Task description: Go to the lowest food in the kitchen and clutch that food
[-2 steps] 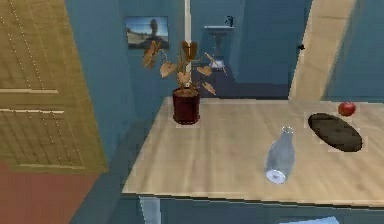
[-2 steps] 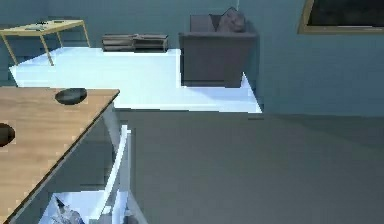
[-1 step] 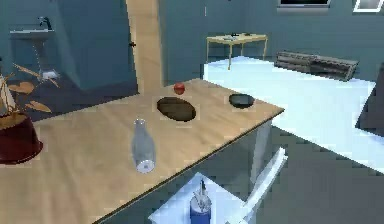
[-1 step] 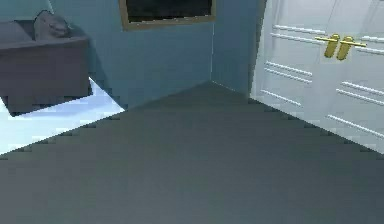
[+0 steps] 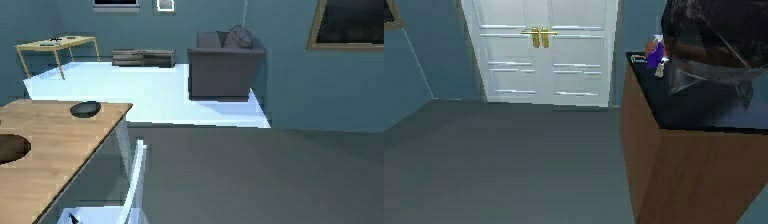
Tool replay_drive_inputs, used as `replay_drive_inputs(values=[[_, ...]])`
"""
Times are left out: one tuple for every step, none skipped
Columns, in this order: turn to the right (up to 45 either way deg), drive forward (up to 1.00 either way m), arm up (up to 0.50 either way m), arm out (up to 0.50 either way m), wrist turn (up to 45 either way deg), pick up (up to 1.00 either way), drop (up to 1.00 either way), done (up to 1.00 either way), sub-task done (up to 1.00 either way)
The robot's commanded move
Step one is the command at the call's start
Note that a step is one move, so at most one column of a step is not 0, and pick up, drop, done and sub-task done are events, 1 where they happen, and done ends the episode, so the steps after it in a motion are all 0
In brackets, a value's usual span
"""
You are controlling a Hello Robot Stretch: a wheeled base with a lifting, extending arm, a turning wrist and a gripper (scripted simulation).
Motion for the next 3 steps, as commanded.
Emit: replay_drive_inputs(values=[[12.0, 0.00, 0.00, 0.00, 0.0, 0.00, 0.00, 0.00, 0.00], [0.0, 0.30, 0.00, 0.00, 0.0, 0.00, 0.00, 0.00, 0.00], [-9.0, 0.00, 0.00, 0.00, 0.0, 0.00, 0.00, 0.00, 0.00]])
